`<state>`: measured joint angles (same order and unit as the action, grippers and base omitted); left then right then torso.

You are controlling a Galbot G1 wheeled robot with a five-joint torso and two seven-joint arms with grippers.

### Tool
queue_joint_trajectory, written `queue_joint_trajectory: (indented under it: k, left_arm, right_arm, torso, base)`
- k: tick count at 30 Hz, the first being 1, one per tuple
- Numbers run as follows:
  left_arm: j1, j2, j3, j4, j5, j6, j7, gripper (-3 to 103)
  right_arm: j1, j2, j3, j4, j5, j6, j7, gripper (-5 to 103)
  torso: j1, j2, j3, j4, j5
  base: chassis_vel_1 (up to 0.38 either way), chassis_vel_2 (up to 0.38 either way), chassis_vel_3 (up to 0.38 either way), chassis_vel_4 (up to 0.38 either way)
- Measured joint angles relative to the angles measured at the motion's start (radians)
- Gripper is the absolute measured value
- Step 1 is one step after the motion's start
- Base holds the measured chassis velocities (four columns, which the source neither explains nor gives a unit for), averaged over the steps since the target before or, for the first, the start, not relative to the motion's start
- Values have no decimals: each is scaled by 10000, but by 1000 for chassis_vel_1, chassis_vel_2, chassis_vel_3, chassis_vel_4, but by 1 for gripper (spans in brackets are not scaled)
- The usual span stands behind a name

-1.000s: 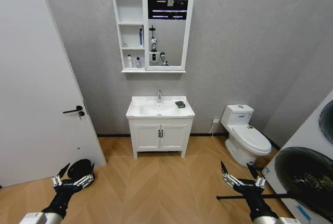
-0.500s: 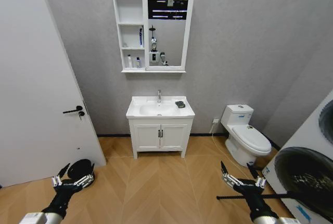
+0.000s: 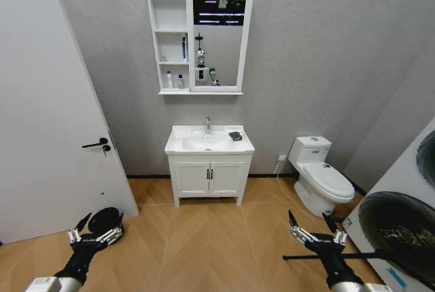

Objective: Move facial cleanser and shampoo from washbasin to cabinet, then wipe washbasin with towel.

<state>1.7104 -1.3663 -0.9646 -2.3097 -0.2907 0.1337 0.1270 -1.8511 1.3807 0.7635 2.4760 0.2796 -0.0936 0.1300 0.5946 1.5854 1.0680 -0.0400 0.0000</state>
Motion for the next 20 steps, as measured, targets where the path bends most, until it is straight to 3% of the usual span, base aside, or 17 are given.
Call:
queue_joint_trajectory:
  k: [20]
  left_arm:
    - [0, 0, 0, 0, 0, 0, 0, 100]
  right_arm:
    - [0, 0, 0, 0, 0, 0, 0, 100]
  torso:
    - [0, 0, 0, 0, 0]
  base:
    - [0, 0, 0, 0]
